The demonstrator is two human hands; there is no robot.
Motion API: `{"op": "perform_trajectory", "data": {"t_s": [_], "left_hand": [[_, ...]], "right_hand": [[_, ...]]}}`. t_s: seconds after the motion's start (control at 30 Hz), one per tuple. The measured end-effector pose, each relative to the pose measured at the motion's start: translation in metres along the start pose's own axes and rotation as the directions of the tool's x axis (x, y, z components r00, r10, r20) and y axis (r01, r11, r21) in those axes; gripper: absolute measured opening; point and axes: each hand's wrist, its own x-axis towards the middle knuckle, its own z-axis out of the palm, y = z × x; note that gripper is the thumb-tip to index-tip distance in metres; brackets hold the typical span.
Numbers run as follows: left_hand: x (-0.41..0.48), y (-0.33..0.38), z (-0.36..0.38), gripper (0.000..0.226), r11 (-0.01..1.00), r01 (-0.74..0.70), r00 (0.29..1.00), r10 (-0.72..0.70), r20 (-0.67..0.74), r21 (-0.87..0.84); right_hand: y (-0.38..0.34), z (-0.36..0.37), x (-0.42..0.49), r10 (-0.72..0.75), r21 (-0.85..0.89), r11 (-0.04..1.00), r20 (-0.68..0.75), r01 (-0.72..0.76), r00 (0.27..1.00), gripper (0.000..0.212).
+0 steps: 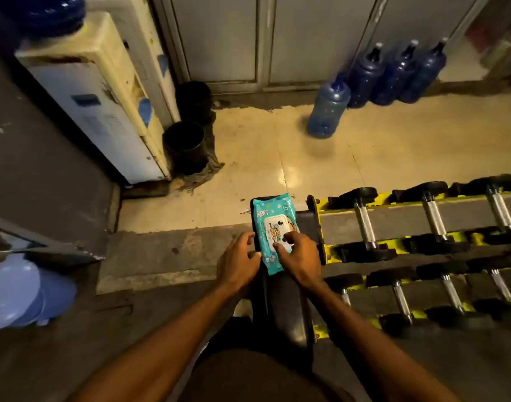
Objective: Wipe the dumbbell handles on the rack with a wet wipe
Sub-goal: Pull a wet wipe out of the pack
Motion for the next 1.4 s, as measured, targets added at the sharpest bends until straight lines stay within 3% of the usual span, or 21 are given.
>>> {"op": "perform_trajectory", "data": {"t_s": [0.2, 0.4, 0.57, 0.8, 0.93, 1.0, 1.07, 1.13, 1.2, 1.27, 1.33, 1.4], "left_hand": [[0.050, 0.001, 0.006, 0.076, 0.978, -0.124, 0.976, 0.090, 0.198, 0.167], [0.054, -0.009, 0.013, 0.071, 0.975, -0.133, 0.983, 0.107, 0.149, 0.176], [0.053, -0.013, 0.015, 0.072, 0.957, -0.163, 0.984, 0.139, 0.115, 0.241], [0.056, -0.014, 0.010, 0.081, 0.905, -0.218, 0.971, 0.165, 0.173, 0.364], [0.054, -0.016, 0.009, 0.082, 0.887, -0.235, 0.967, 0.172, 0.189, 0.397], [0.054, -0.018, 0.009, 0.081, 0.882, -0.242, 0.965, 0.177, 0.193, 0.404], [0.055, -0.019, 0.010, 0.080, 0.886, -0.247, 0.963, 0.180, 0.199, 0.393], [0.056, -0.017, 0.010, 0.079, 0.899, -0.244, 0.965, 0.186, 0.186, 0.364], [0.057, -0.011, 0.010, 0.084, 0.916, -0.228, 0.971, 0.191, 0.142, 0.330], [0.057, -0.004, 0.009, 0.097, 0.917, -0.233, 0.972, 0.205, 0.119, 0.325], [0.058, 0.002, 0.009, 0.108, 0.884, -0.293, 0.955, 0.252, 0.157, 0.365], [0.060, 0.004, 0.010, 0.112, 0.843, -0.335, 0.941, 0.278, 0.192, 0.420]], "right_hand": [[-0.006, 0.024, 0.032, 0.112, -0.232, 0.966, -0.031, -0.116, 0.993, 0.045], [-0.014, 0.033, 0.049, 0.168, -0.314, 0.932, -0.072, -0.182, 0.983, 0.060], [-0.011, 0.031, 0.053, 0.149, -0.305, 0.939, -0.062, -0.161, 0.987, 0.052], [-0.010, 0.023, 0.054, 0.136, -0.267, 0.953, -0.055, -0.145, 0.989, 0.040], [-0.002, 0.012, 0.052, 0.122, -0.139, 0.982, -0.048, -0.128, 0.991, 0.035], [0.008, 0.006, 0.051, 0.138, 0.091, 0.987, -0.044, -0.133, 0.989, 0.024], [0.020, -0.001, 0.051, 0.222, 0.318, 0.929, -0.065, -0.190, 0.973, 0.018], [0.030, -0.008, 0.054, 0.335, 0.363, 0.891, -0.120, -0.272, 0.935, 0.015], [0.036, -0.011, 0.058, 0.412, 0.315, 0.883, -0.164, -0.349, 0.896, 0.017], [0.037, -0.012, 0.060, 0.398, 0.164, 0.915, -0.229, -0.368, 0.888, 0.019], [0.035, -0.013, 0.061, 0.291, -0.073, 0.944, -0.282, -0.322, 0.914, 0.022], [0.033, -0.013, 0.063, 0.100, -0.289, 0.943, -0.224, -0.164, 0.970, 0.028]]}}
